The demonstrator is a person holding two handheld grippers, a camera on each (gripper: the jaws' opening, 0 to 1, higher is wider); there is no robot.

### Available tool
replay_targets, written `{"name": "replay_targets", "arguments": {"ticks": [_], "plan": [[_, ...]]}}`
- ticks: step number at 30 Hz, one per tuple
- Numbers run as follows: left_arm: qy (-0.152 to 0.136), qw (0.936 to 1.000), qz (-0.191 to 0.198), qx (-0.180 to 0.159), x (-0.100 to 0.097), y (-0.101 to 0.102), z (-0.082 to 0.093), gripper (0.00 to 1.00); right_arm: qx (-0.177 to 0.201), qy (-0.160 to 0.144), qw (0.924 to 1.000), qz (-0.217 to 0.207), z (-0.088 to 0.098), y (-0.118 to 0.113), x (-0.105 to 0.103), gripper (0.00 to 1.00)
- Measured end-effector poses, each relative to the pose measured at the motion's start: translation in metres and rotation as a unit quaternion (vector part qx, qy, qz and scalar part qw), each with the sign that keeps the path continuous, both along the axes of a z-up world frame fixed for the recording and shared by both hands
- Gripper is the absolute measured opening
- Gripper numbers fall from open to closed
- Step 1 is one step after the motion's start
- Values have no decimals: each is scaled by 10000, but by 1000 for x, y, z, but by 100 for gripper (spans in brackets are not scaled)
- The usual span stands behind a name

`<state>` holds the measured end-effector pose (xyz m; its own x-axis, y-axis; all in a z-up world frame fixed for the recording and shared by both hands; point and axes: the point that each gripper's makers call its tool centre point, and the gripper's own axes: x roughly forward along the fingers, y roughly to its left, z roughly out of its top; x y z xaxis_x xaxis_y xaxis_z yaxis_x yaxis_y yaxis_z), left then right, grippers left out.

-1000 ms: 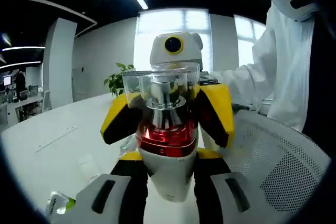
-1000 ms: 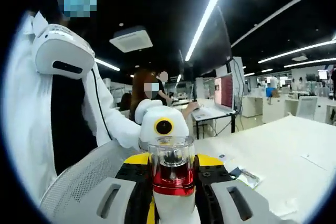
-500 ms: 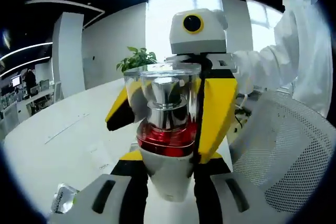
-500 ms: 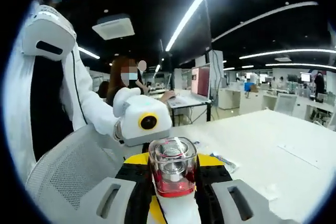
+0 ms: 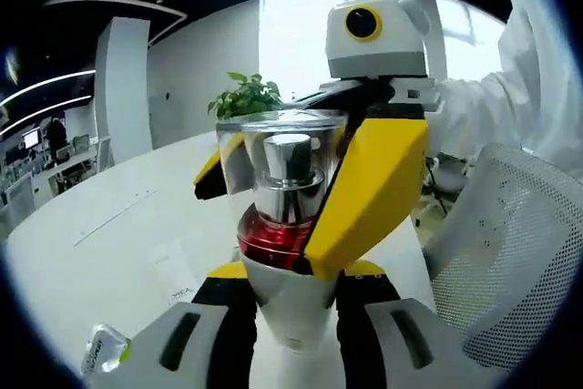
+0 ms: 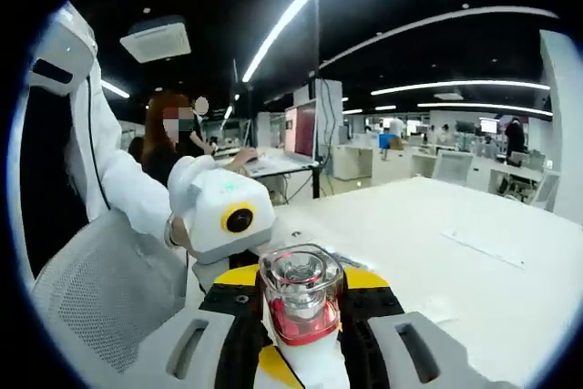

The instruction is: Arrange the skincare products in the storage area until every visible bottle or jar stands upright without overlapping.

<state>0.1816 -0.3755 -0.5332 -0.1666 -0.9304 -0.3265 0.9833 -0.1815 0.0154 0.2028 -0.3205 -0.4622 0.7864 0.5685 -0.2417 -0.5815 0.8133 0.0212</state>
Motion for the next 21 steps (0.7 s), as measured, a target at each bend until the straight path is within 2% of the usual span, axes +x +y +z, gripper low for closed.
{"name": "replay_targets", "arguments": {"ticks": [6,9,10,16,21], "plan": [[-100,9999,-59,54,9,-7,-8,29,-126,7,9999,-24,-9,-11,10,24],[-85,9999,-33,127,13,-11,-13,29,-23,-36,10000,-46,-10,-17,17,24],[16,10000,0,95,14,-11,-11,29,19,31,10000,-31,-12,-19,17,24],[-86,10000,-22,27,21,-17,-10,29,-50,-42,10000,-45,-11,-23,26,24],[-147,9998,-96,-8,20,-17,-9,29,-18,91,10000,21,-12,-23,26,25]]}}
